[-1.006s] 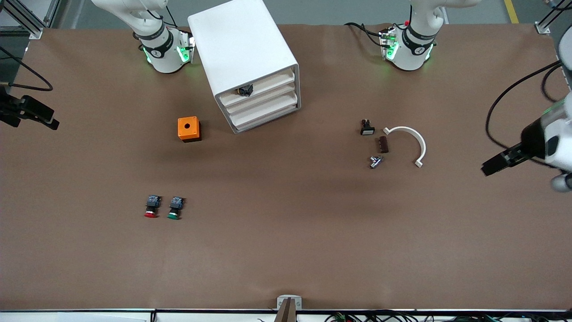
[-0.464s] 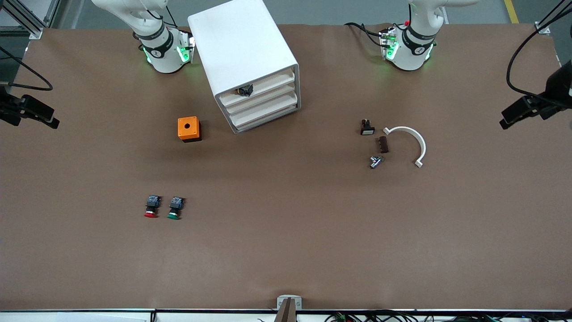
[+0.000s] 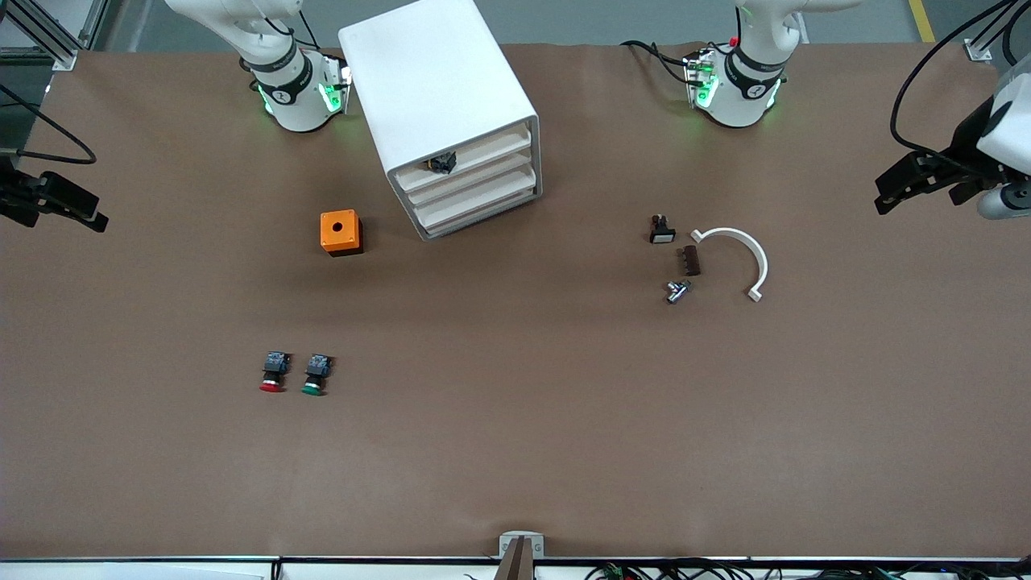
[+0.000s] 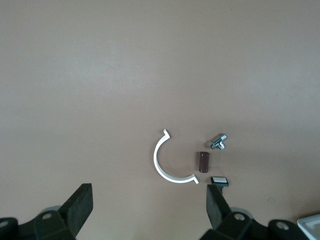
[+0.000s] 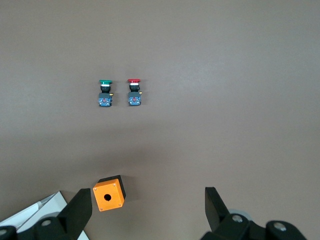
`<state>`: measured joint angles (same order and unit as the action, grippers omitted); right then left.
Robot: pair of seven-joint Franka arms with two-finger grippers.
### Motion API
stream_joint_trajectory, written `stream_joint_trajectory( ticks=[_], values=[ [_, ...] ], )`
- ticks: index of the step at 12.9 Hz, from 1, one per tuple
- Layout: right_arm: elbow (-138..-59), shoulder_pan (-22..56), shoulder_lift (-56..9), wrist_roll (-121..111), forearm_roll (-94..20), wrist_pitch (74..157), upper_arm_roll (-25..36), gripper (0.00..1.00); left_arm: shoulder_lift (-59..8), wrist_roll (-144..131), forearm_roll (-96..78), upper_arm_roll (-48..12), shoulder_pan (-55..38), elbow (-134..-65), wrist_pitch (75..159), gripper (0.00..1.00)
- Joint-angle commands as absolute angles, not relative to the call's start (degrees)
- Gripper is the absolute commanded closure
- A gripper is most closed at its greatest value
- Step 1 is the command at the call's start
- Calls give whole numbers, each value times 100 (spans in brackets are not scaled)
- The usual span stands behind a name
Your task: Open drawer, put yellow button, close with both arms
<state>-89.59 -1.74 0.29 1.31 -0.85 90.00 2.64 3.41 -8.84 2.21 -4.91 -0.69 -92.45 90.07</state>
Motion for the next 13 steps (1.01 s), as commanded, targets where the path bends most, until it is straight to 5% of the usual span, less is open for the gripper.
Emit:
stream_joint_trajectory(
  ticks=[1, 13],
  values=[
    [-8859, -272, 9, 167, 0, 8895, 158, 0, 492, -642, 255, -738, 53, -9352, 9017, 0],
    [-8859, -299, 18, 176, 0, 8842, 158, 0, 519, -483, 255, -1046, 422, -9396, 9026, 0]
  ],
)
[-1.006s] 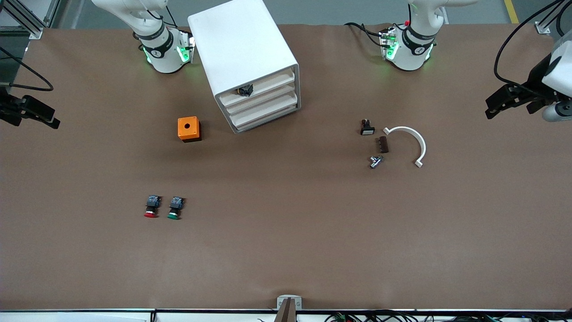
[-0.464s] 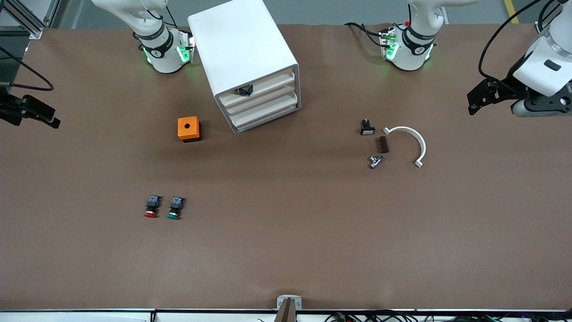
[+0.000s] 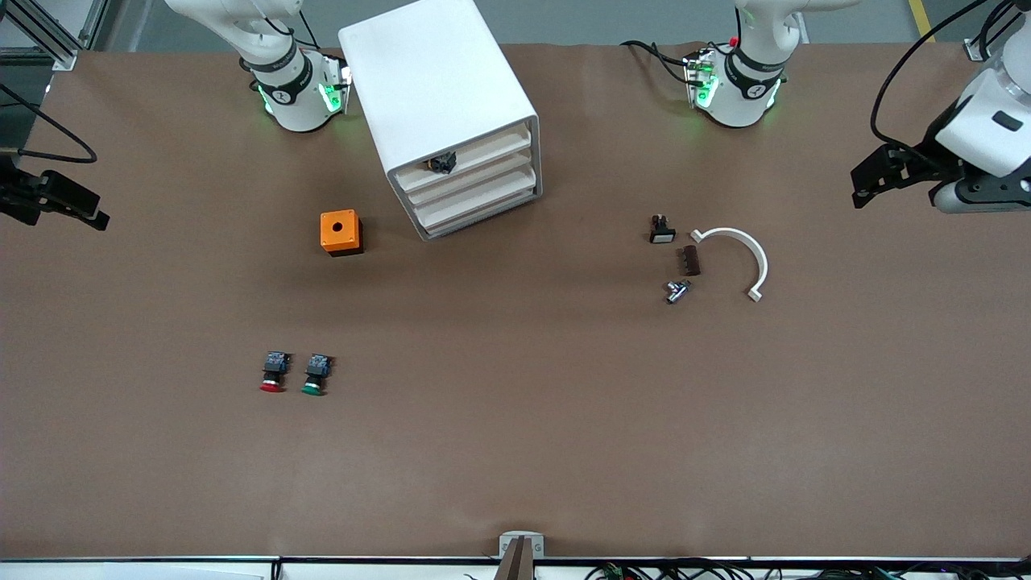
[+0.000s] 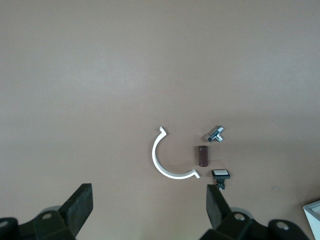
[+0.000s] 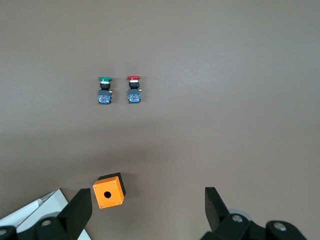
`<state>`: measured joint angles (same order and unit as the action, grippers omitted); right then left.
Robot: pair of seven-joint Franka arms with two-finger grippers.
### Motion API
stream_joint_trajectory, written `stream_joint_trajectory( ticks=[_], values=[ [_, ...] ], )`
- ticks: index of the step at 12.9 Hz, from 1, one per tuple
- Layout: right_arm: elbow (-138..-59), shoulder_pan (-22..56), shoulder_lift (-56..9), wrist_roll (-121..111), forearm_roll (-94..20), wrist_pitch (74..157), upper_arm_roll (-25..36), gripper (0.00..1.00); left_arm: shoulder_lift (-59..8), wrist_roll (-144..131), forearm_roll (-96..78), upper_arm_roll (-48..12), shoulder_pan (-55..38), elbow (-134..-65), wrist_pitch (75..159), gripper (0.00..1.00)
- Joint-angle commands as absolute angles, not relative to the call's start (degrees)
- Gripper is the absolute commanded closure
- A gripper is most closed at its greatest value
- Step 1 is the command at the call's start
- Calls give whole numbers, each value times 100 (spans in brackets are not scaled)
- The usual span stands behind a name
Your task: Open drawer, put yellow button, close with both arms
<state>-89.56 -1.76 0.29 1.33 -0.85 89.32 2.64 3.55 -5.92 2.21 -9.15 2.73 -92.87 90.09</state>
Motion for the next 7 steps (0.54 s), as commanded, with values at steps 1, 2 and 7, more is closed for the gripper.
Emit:
stream_joint_trajectory(
  ticks=[1, 2, 7],
  values=[
    [-8859, -299, 18, 176, -9, 8842, 158, 0, 510, -483, 255, -1020, 422, -9378, 9009, 0],
    [-8859, -290, 18, 176, -9, 8833, 158, 0, 492, -483, 255, -1002, 413, -9326, 8965, 0],
    [-8859, -281, 18, 167, 0, 8842, 167, 0, 378, -571, 255, -967, 431, -9105, 8930, 0]
  ],
)
